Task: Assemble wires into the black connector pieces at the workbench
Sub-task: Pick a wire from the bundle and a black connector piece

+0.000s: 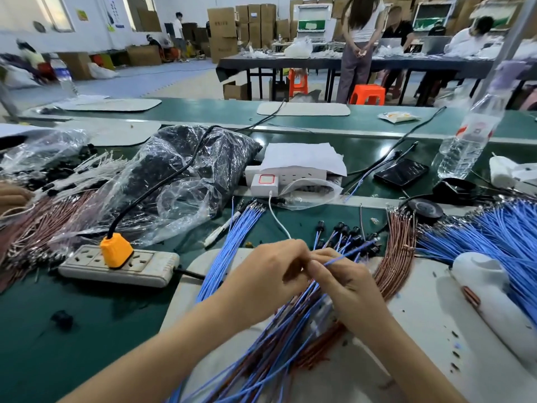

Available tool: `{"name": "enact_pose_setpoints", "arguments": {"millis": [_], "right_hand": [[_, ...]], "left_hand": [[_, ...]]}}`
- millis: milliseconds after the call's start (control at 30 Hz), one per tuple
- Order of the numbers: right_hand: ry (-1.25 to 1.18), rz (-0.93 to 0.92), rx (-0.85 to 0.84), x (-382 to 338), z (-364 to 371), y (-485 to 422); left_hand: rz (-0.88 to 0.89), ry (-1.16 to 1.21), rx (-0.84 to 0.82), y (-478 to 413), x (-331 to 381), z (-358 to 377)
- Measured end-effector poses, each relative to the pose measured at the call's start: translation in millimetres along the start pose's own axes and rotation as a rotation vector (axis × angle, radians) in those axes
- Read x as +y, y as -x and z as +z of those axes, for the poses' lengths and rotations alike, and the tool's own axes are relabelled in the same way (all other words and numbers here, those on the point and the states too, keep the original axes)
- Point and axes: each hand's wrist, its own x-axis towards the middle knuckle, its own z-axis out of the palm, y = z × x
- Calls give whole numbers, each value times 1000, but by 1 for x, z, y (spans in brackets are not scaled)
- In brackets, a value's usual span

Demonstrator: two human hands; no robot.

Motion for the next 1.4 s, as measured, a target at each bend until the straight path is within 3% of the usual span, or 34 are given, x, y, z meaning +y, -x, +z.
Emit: {"name": "enact_pose_setpoints", "arguments": {"millis": [167, 300, 500, 633, 700, 767, 833, 900, 967, 1033, 1133, 1267, 1400], "right_hand": [[-277, 186, 166, 0, -9, -4], [-538, 231, 324, -4, -21, -9], [-683, 223, 609, -1, -46, -14], [-825, 245, 931, 0, -93, -16], [-785, 251, 1010, 5, -109, -14], [-743, 279, 968, 14, -107, -14], [-700, 311, 867, 22, -95, -15], [-654, 337, 777, 24, -84, -17], [-625, 357, 737, 23, -77, -19], [-597, 366, 702, 23, -75, -18], [-528, 389, 642, 23, -74, -15], [-538, 411, 592, 16, -71, -14], [-490, 419, 604, 14, -68, -13]], "left_hand": [[-175, 47, 39, 22, -35, 13], [-105, -50, -6, 27, -44, 15], [-87, -19, -2, 30, -42, 11], [-77, 88, -22, 32, -38, 2], [-135, 175, 107, 24, -42, -11], [-244, 38, 367, 3, -64, -32], [-496, -171, 449, -25, -103, -64], [-841, -347, 266, -42, -139, -90], [-984, -421, 20, -47, -160, -93], [-945, -285, -29, -46, -169, -84], [-876, -11, 37, -40, -173, -80], [-973, 67, 135, -35, -187, -85], [-1191, 457, 294, -30, -191, -84]]}}
